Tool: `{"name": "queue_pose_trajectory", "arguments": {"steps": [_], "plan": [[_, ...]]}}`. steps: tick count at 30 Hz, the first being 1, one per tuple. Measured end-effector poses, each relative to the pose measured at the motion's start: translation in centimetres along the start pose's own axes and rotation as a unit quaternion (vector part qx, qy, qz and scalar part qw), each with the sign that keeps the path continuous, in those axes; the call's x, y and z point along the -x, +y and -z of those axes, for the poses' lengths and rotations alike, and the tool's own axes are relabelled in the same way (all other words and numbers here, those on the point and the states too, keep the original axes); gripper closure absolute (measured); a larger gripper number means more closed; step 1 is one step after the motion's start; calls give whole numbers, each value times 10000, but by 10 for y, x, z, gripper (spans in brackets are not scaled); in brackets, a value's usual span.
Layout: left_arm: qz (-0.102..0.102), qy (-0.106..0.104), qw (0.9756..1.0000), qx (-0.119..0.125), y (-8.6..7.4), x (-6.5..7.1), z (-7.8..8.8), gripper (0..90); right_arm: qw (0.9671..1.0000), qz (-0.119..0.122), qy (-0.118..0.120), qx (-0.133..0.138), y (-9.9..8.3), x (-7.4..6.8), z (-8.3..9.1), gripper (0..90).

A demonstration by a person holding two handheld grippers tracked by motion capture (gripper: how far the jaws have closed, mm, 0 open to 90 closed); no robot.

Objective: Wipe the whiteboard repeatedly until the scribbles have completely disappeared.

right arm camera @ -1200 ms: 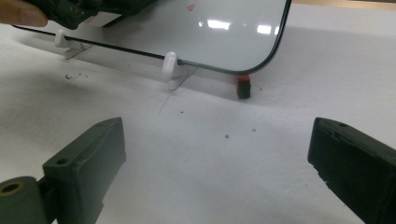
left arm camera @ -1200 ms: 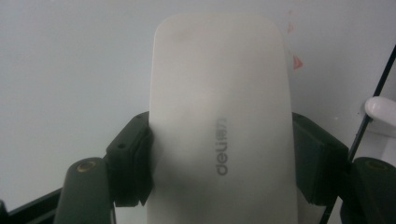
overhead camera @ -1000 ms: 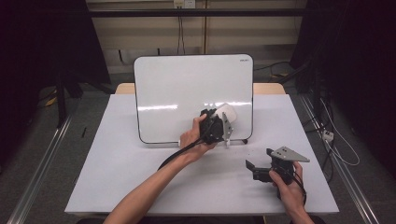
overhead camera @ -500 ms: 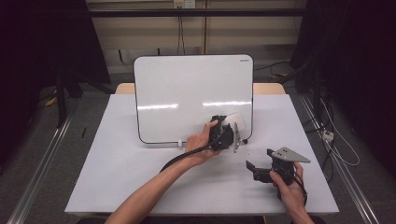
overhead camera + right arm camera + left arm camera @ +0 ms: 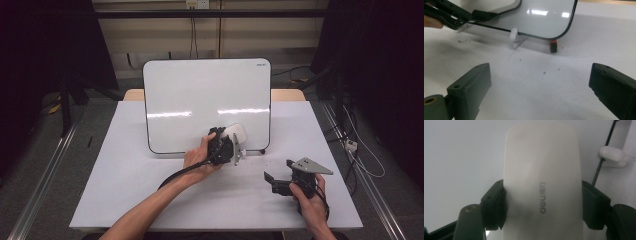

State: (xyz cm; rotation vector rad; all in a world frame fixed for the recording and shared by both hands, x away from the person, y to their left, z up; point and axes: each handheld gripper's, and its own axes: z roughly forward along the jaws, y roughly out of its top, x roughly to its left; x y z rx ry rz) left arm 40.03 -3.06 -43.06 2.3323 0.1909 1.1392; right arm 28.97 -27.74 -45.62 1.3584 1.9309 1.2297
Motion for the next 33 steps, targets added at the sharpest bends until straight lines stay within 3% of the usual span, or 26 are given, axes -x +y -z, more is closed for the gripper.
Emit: {"name": "queue_pose_trajectory", "arguments": {"steps": [5,8,11,13,20,22,27,30,33], "plan": [[452,29,9990,65,-6,-9,2,312,10000,-7,-2,1,0,0,0,42],[600,-15,9981,167,-11,-14,4,312,10000,8,0,3,0,0,0,41],[905,-186,9953,306,-14,-21,6,312,10000,17,-6,-3,0,0,0,41],[1197,-295,9918,336,-16,-26,7,312,10000,15,-12,-5,0,0,-1,42],[1426,-218,9880,559,-23,-34,20,312,10000,-2,-10,8,2,-1,-3,41],[1542,-264,9852,705,-22,-38,26,312,10000,6,1,-19,3,-2,-5,41],[1743,-245,9810,816,-24,-48,42,312,10000,23,18,-18,4,-4,-7,41],[1838,-140,9793,837,-28,-52,50,312,10000,19,16,-22,4,-3,-7,41],[2022,-56,9756,852,-34,-58,55,311,10000,22,20,-28,3,-3,-7,41]]}}
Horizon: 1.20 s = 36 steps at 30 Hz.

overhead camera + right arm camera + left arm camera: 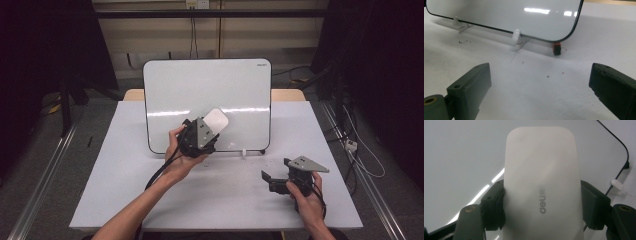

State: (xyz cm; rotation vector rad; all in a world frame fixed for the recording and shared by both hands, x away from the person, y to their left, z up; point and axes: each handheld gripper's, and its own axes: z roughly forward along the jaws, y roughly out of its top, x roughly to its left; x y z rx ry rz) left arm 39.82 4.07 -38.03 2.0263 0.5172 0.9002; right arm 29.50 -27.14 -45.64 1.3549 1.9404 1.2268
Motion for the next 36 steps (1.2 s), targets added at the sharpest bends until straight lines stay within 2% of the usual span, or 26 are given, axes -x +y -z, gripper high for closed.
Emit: {"name": "queue_pose_trajectory", "arguments": {"steps": [5,7,10,15,25,30,33,36], "plan": [[226,62,9997,75,-2,-11,9,311,10000,22,-16,13,-1,1,2,41],[452,5,9989,137,-2,-18,12,312,10000,17,-28,11,-1,2,3,41],[660,-15,9976,198,-2,-27,16,311,10000,-22,-61,35,-1,4,3,41],[854,73,9962,162,-9,-43,26,311,10000,-18,-50,-26,0,1,0,41],[753,433,9962,-15,-20,-57,46,311,10000,3,-18,-3,-1,1,1,41],[847,589,9947,-18,-26,-62,55,311,10000,-18,-9,-1,-2,4,1,41],[791,634,9948,-131,-33,-64,57,311,10000,-8,14,-19,-2,3,0,41],[862,671,9938,-212,-43,-67,57,311,10000,-25,15,-4,-2,3,0,41]]}}
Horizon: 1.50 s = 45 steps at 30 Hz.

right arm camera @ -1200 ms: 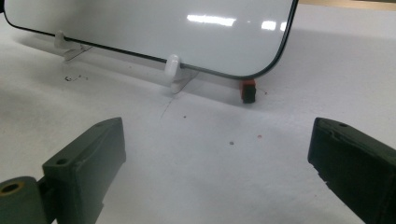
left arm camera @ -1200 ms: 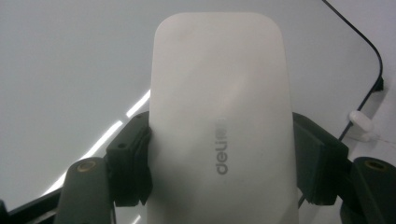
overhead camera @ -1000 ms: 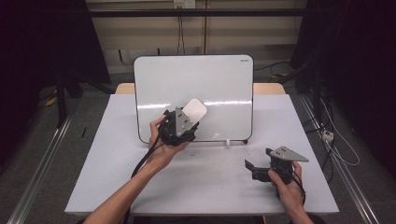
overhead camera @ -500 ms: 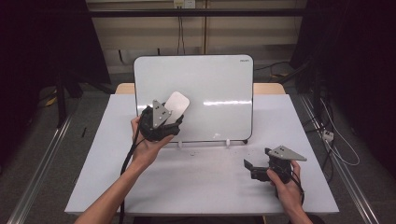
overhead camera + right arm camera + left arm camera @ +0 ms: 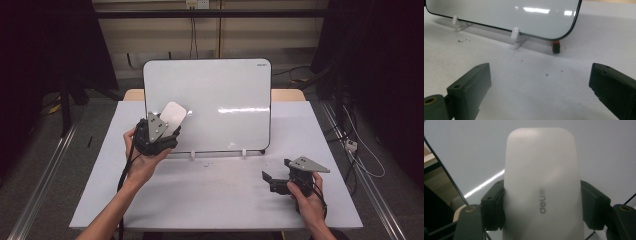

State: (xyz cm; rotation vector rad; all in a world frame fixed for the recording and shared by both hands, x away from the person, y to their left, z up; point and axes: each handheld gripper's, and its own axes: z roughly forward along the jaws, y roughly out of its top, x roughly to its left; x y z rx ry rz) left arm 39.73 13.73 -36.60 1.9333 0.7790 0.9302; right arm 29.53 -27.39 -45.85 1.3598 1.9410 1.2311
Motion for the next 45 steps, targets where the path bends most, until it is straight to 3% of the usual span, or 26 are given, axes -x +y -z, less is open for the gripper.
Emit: {"name": "queue_pose_trajectory", "arguments": {"steps": [6,14,17,20,29,33,41,45], "plan": [[134,56,9999,-92,-12,-7,-1,311,10000,11,-13,-11,0,0,0,41],[68,89,9997,-234,-21,-8,-7,311,10000,27,-35,-12,0,1,0,41],[-85,147,9994,-317,-27,-6,-12,311,10000,23,-43,-17,1,1,-1,41],[-95,181,9987,-456,-34,-7,-19,311,10000,25,-29,-18,1,0,0,41],[-278,264,9978,-538,-44,-3,-32,309,10000,15,-45,-12,2,-1,0,41],[-382,413,9969,-556,-44,3,-34,308,10000,2,-39,-4,2,-2,-1,41],[-241,227,9981,-522,-43,-2,-32,295,10000,6,-52,-33,3,-2,-3,41],[-159,122,9984,-533,-42,-3,-30,200,10000,17,-37,-46,2,-3,-3,41]]}}
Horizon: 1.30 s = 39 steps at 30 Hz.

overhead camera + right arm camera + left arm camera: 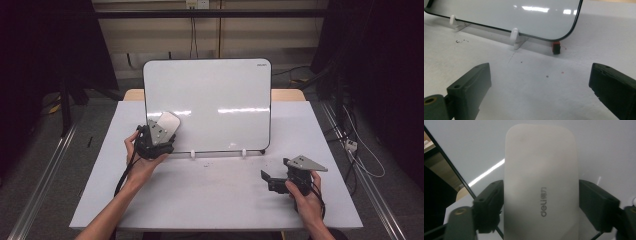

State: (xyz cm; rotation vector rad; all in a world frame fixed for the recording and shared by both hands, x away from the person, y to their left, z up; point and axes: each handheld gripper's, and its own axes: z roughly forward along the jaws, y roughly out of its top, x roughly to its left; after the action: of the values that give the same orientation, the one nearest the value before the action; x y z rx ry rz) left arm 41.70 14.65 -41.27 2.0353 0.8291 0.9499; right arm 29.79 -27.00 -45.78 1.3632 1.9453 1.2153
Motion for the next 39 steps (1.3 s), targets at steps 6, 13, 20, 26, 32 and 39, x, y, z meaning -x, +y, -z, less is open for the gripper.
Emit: {"name": "queue_pose_trajectory", "arguments": {"steps": [6,13,20,26,32,39], "plan": [[253,-121,9996,35,3,-2,6,97,10000,-7,-6,46,-1,0,4,41],[561,-551,9969,77,10,-3,16,44,10000,29,-8,58,-2,1,6,41],[836,-553,9949,122,16,-11,30,56,10000,-3,-14,55,-2,1,5,41],[962,-587,9935,137,12,-15,41,49,10000,24,-9,35,-2,0,4,41],[1264,-687,9896,33,3,-16,52,48,10000,15,4,24,-2,0,4,41],[1309,-558,9897,-134,-10,-15,58,50,10000,-3,-16,25,-2,1,5,41]]}}
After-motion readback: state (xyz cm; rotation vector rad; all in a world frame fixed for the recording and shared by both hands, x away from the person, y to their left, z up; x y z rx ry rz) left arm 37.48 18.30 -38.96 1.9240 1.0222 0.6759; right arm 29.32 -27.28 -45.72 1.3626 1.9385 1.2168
